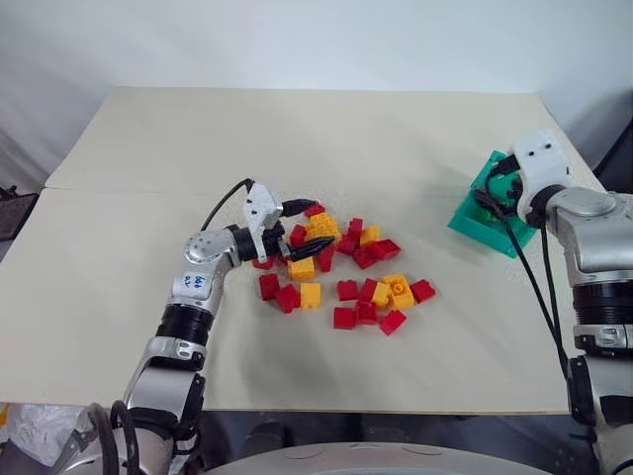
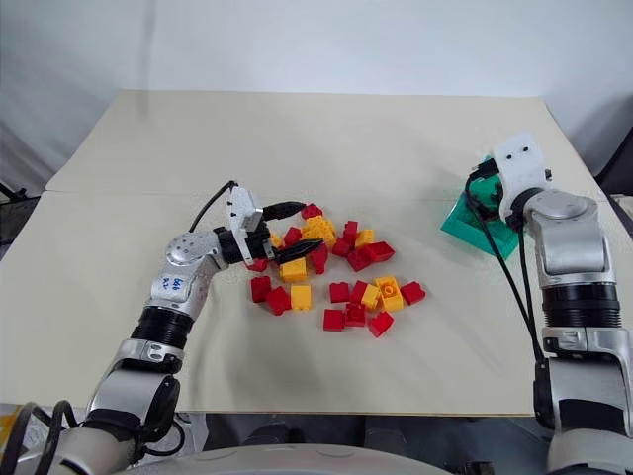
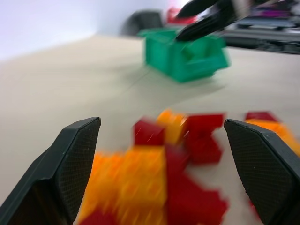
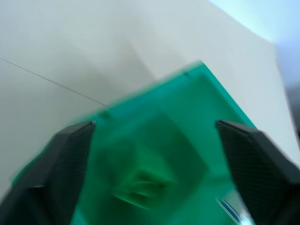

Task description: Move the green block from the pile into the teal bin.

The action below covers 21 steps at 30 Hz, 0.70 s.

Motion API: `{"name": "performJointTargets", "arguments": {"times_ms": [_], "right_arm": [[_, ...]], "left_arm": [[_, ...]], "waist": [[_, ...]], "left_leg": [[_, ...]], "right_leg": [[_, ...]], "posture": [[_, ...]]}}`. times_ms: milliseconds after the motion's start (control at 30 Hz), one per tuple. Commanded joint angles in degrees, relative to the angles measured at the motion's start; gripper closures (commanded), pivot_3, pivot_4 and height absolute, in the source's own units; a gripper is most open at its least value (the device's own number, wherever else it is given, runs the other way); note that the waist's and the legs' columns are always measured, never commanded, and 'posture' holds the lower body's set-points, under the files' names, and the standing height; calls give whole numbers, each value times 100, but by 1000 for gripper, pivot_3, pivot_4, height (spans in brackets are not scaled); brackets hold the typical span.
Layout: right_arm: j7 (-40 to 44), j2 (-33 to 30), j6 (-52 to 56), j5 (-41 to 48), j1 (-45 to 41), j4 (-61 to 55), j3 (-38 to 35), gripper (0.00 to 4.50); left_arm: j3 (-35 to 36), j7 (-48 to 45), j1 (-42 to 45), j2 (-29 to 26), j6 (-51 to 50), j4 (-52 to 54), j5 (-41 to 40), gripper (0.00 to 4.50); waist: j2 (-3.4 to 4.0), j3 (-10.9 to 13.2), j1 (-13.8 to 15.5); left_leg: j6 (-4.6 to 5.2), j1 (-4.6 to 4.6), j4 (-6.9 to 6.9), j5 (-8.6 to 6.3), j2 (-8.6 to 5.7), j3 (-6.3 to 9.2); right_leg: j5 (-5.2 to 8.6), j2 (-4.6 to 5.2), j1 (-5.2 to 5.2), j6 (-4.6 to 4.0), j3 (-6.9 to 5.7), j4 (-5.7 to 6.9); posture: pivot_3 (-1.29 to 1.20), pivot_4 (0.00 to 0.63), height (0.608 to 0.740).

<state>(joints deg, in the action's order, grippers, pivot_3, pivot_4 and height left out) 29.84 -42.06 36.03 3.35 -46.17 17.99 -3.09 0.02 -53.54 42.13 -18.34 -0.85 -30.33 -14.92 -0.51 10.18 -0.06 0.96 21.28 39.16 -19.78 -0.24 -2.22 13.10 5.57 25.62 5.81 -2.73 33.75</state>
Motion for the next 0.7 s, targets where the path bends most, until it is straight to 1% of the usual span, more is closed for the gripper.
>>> {"name": "performJointTargets", "arguments": {"times_ms": [33,133,200,233,267,333,433,567,633,700], "right_arm": [[688,-30,-355,498,170,-601,-248,27],[1359,-85,-443,1014,576,-1038,-390,27],[2284,-201,-484,1695,1174,-1690,-556,27],[2919,-294,-469,2147,1661,-1998,-705,27],[3333,-350,-551,2377,2050,-2104,-811,27],[3753,-435,-825,2506,2583,-2008,-909,27],[4006,-462,-1240,2464,2999,-1714,-979,27],[4403,-532,-1683,2440,3440,-1471,-1091,27],[4373,-521,-1961,2343,3661,-1145,-1236,27],[4300,-461,-2132,2341,3789,-1007,-1326,27]], "left_arm": [[242,-224,-137,-330,-114,228,-196,0],[390,-431,-381,-638,-184,498,-325,0],[544,-506,-587,-937,-404,625,-415,0],[628,-631,-794,-1208,-464,530,-401,0],[721,-794,-988,-1423,-352,400,-401,0],[882,-1095,-1303,-1726,-183,225,-489,0],[1181,-1468,-1588,-1972,-170,102,-734,0],[1502,-1608,-2015,-2183,-100,220,-871,0],[1728,-1724,-2516,-2310,-509,526,-1150,0],[1833,-1770,-2773,-2352,-497,607,-1219,0]], "waist": [[0,0,-3],[1,0,-2],[0,0,11],[0,0,26],[0,0,38],[1,0,30],[0,0,12],[0,0,16],[1,0,-2],[3,-1,-11]], "left_leg": [[0,0,0,0,0,1],[0,0,0,-1,2,1],[1,1,0,-2,2,4],[1,0,0,-3,2,8],[2,3,0,-3,2,9],[5,-2,-1,-10,7,8],[24,-12,4,-16,-4,11],[33,-19,15,-18,-11,16],[27,-22,14,-20,-7,17],[20,-24,12,-24,-1,17]], "right_leg": [[0,0,0,0,0,-1],[0,-3,0,0,-1,-3],[0,-1,0,0,-1,-4],[0,-2,-2,0,-2,-4],[0,-1,-1,0,-5,-6],[0,-6,-8,0,-11,-11],[-8,18,-10,14,1,-11],[-17,35,-16,26,4,-8],[-15,34,-15,21,5,-5],[-12,51,-13,16,8,-5]], "posture": [[0,150,740],[0,150,740],[0,150,740],[0,150,740],[0,150,740],[0,150,740],[0,150,740],[0,150,740],[0,150,740],[0,150,740]]}}
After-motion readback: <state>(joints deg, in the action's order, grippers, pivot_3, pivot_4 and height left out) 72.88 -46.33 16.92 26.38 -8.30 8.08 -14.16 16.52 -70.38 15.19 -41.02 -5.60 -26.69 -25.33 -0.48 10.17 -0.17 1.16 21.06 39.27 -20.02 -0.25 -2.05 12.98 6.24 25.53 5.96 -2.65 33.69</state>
